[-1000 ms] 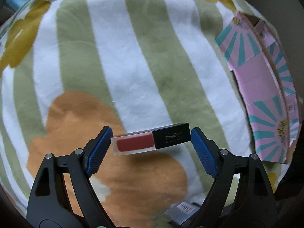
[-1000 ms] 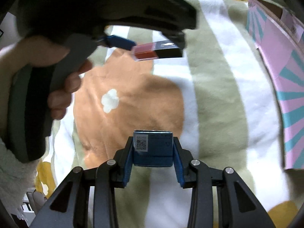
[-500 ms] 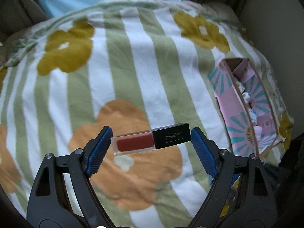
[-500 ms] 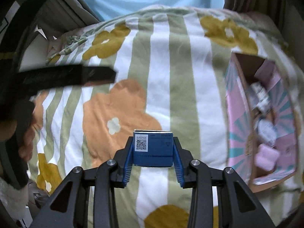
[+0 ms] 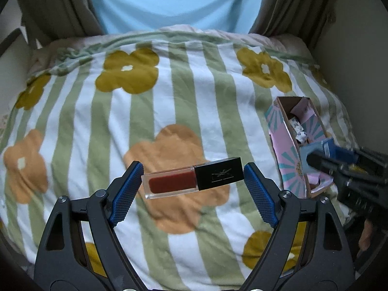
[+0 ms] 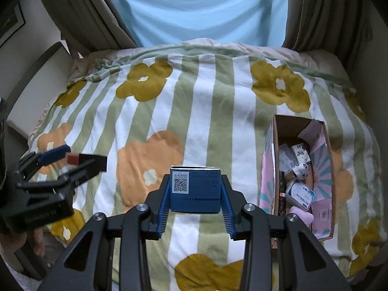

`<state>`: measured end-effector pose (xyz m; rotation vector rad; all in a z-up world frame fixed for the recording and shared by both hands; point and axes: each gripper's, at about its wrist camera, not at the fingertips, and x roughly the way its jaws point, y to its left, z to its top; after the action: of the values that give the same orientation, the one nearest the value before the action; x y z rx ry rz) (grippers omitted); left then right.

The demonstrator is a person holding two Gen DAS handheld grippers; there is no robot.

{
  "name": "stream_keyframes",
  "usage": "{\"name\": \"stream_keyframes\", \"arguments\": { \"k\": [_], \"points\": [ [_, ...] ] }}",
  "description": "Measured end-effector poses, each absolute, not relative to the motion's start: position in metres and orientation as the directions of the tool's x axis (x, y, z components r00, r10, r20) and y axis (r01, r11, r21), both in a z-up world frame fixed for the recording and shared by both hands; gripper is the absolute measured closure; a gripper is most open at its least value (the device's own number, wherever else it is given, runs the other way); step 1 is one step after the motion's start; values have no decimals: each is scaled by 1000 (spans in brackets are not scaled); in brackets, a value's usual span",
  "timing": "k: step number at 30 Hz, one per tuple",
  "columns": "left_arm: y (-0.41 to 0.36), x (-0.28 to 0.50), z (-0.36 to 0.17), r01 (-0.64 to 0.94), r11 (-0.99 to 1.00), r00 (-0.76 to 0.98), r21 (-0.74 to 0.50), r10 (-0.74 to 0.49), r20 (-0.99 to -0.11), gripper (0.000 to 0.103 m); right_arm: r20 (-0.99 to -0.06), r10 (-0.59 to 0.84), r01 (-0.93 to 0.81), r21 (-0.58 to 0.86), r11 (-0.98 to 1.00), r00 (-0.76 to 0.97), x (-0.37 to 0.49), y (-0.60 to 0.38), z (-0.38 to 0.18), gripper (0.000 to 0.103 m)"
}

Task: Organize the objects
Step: 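Lift the lipstick and blue box and carry them over the cardboard box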

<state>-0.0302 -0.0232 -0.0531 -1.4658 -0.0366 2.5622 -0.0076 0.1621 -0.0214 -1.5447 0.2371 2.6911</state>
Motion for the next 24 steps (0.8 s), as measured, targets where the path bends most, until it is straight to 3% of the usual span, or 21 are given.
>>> {"name": "stream_keyframes", "arguments": {
  "k": [11,24],
  "points": [
    [-16,-8,-43,-150,-980,-516,-134,193,-834,20,-842,-76,-81,141,-987,-534,5,163,-12,68],
    [48,-37,-21,-289,-946,-514,-145,282,-810,20,-821,39,-251,129,-959,-570,37,237,4,68]
  ]
}}
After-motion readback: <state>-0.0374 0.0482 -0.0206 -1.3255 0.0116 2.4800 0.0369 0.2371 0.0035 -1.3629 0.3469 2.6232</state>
